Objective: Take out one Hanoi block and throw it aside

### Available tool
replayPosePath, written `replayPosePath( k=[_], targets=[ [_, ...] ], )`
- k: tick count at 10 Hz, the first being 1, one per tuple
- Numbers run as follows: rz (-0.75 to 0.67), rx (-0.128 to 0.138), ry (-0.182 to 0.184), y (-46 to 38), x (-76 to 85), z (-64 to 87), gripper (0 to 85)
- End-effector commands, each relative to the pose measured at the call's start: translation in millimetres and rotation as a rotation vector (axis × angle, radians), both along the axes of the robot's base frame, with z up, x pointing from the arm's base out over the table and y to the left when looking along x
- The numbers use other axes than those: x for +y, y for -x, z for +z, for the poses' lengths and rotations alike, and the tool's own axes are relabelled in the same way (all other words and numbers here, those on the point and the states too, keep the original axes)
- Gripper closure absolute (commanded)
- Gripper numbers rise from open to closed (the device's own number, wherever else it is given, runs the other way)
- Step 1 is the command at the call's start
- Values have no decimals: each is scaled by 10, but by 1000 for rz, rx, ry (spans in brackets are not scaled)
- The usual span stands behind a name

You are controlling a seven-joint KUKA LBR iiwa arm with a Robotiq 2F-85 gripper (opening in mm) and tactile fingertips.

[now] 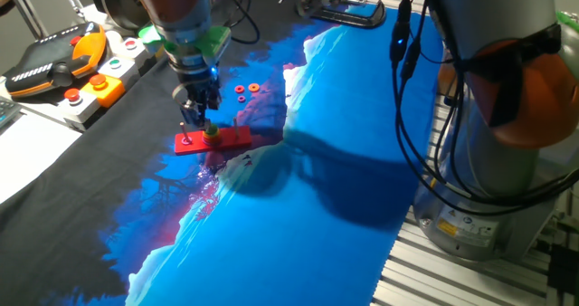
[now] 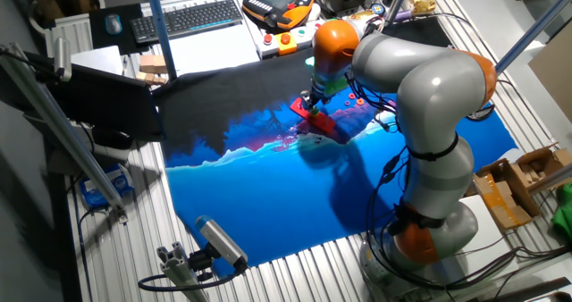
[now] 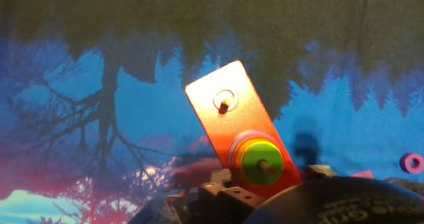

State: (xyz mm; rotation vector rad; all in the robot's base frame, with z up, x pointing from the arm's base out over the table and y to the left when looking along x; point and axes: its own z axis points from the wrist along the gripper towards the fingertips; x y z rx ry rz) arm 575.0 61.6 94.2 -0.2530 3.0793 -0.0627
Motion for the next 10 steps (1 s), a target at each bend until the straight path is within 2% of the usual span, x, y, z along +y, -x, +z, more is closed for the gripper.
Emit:
replayPosePath(
  k=[1, 4, 10],
  targets=[
    [0, 0, -4, -16, 1, -31, 253],
    [-3, -1, -18, -52, -10, -178, 290],
    [-12, -5, -22, -29, -1, -301, 290]
  ],
)
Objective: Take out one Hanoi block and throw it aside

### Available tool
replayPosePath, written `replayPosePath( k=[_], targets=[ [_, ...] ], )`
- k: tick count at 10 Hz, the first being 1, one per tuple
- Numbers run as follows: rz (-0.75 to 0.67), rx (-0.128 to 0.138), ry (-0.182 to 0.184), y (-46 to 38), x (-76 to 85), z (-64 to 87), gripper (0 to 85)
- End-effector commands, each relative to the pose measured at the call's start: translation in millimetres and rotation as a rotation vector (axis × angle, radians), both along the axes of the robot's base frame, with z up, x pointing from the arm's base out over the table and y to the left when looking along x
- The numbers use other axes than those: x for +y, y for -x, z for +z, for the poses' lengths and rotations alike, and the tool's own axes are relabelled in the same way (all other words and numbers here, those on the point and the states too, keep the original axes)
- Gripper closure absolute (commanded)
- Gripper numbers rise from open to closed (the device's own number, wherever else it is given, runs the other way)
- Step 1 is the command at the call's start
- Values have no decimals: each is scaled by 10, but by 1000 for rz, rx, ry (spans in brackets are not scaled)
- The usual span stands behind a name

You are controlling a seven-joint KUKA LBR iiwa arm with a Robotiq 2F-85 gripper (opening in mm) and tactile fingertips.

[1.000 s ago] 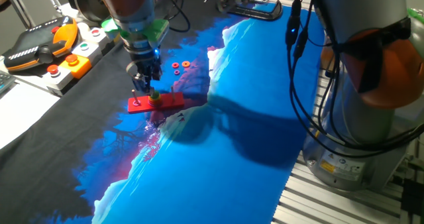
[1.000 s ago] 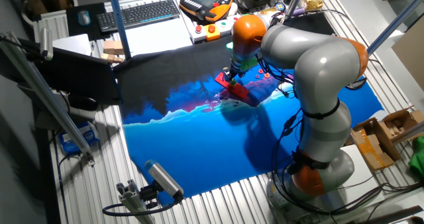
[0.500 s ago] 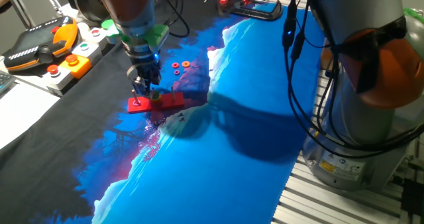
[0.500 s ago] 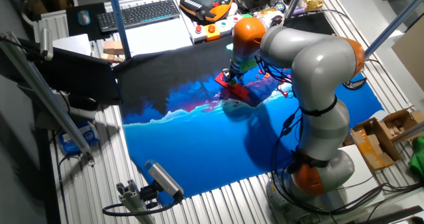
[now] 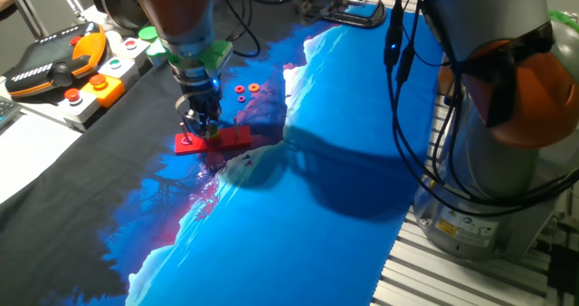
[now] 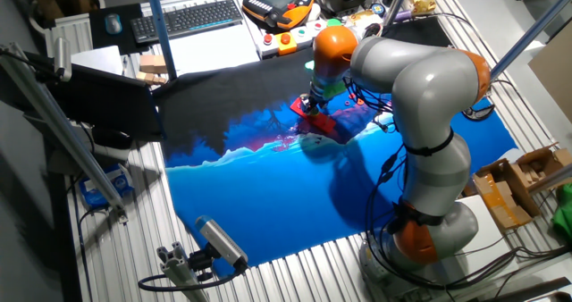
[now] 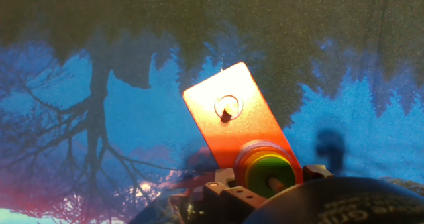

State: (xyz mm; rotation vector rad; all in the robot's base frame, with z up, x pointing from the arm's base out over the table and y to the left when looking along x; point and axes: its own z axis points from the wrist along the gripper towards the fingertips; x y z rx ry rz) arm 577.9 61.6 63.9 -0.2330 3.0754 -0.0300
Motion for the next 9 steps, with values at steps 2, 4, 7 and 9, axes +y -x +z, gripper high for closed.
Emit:
replayPosePath(
  k=[2, 4, 7, 9],
  targets=[
    [-1, 0, 0, 2, -2, -10, 290],
    [-3, -2, 1, 1, -2, -14, 290],
    [-3, -5, 5, -5, -7, -29, 290],
    [-3, -8, 9, -13, -9, -43, 293]
  ],
)
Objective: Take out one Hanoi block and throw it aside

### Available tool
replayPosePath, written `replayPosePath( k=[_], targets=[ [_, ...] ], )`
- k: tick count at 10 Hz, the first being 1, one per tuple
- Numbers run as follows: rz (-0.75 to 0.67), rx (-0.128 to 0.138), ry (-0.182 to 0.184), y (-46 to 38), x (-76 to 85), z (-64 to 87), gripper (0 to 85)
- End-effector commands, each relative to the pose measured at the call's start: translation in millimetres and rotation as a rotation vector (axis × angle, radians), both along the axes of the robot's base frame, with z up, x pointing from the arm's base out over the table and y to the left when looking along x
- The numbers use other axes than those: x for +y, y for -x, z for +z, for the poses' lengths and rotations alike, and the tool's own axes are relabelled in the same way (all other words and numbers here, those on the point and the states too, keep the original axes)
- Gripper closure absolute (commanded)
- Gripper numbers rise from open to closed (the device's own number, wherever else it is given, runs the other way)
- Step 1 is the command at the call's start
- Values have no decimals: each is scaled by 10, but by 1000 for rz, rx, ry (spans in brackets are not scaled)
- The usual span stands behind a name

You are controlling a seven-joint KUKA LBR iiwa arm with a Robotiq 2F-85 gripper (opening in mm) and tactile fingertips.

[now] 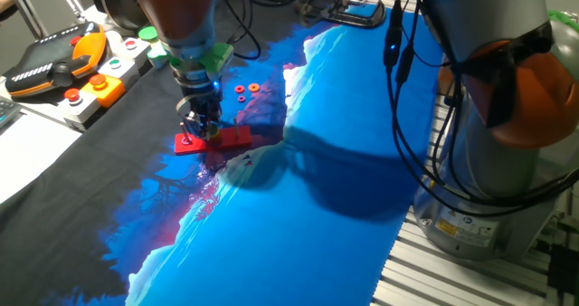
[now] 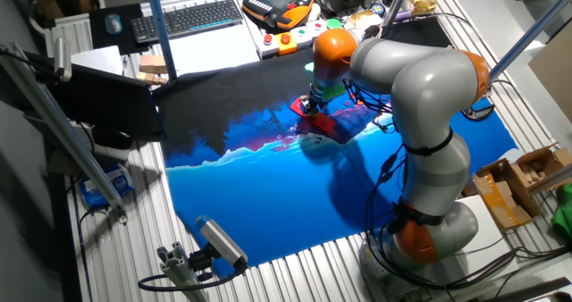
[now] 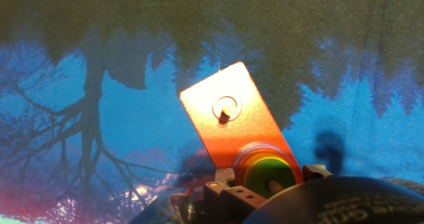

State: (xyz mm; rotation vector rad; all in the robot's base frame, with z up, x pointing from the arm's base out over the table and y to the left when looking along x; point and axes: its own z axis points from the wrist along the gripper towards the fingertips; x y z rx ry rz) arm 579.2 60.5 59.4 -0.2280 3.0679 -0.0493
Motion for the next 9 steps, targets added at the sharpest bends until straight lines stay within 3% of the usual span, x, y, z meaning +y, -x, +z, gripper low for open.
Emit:
replayPosePath(
  k=[1, 9],
  targets=[
    [0, -1, 2, -1, 0, -5, 293],
    [-6, -1, -2, -4, -10, -33, 297]
  ],
)
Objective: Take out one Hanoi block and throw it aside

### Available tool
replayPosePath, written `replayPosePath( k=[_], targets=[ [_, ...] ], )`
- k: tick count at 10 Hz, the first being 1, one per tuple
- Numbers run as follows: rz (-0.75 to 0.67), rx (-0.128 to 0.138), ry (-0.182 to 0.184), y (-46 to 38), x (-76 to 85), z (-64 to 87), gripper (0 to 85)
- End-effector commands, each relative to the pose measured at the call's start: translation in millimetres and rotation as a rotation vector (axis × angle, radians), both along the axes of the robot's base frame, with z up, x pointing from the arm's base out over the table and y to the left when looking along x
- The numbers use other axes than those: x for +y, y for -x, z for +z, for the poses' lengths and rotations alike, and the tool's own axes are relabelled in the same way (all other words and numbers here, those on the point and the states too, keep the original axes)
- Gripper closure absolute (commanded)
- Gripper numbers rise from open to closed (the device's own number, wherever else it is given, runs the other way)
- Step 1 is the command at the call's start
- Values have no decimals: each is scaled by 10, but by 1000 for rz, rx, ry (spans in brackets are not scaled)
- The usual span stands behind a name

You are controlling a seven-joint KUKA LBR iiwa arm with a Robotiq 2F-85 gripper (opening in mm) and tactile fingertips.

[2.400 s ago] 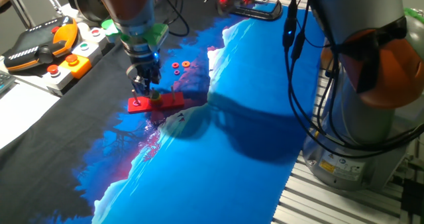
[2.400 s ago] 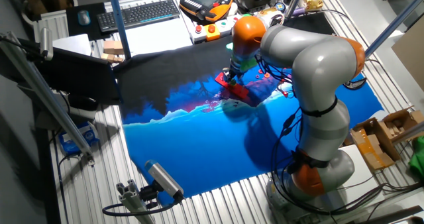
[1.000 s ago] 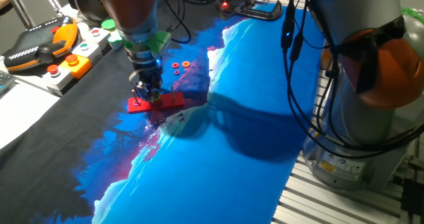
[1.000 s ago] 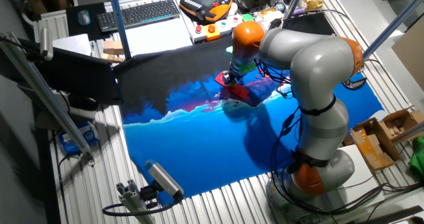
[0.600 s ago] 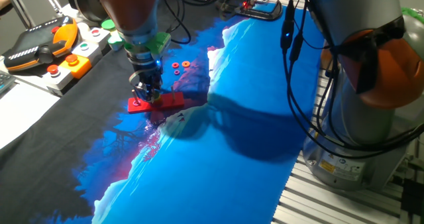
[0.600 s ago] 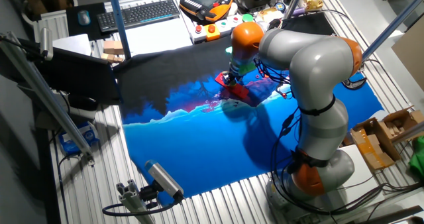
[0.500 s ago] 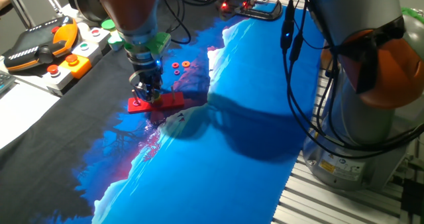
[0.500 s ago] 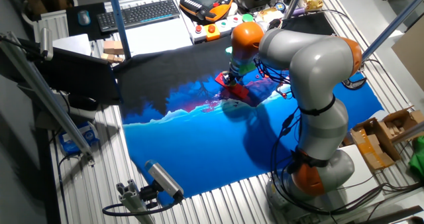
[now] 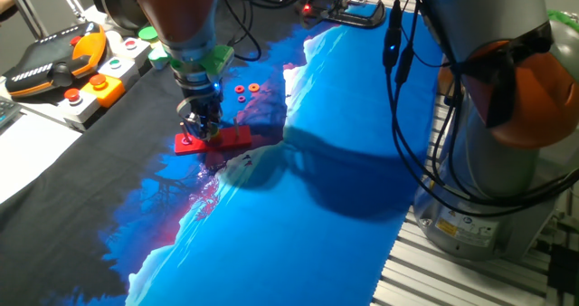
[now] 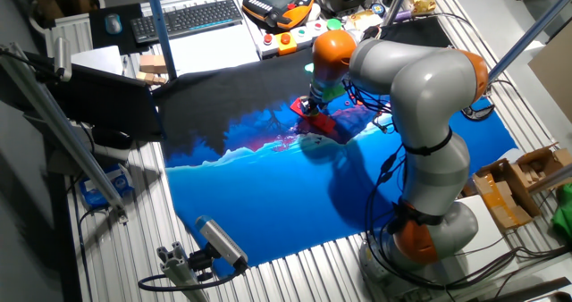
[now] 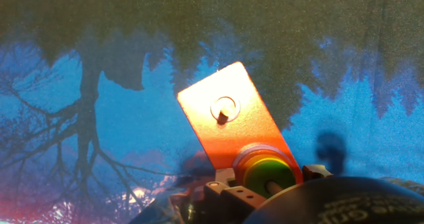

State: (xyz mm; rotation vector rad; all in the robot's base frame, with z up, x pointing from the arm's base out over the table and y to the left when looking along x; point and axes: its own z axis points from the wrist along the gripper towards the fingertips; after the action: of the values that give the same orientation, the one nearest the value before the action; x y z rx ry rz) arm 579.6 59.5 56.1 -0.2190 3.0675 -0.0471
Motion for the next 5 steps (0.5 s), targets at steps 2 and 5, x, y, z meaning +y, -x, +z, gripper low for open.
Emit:
replayPosePath(
  k=[2, 5],
  targets=[
    [0, 0, 0, 1, 0, 0, 297],
    [0, 0, 0, 2, -2, 2, 310]
  ],
)
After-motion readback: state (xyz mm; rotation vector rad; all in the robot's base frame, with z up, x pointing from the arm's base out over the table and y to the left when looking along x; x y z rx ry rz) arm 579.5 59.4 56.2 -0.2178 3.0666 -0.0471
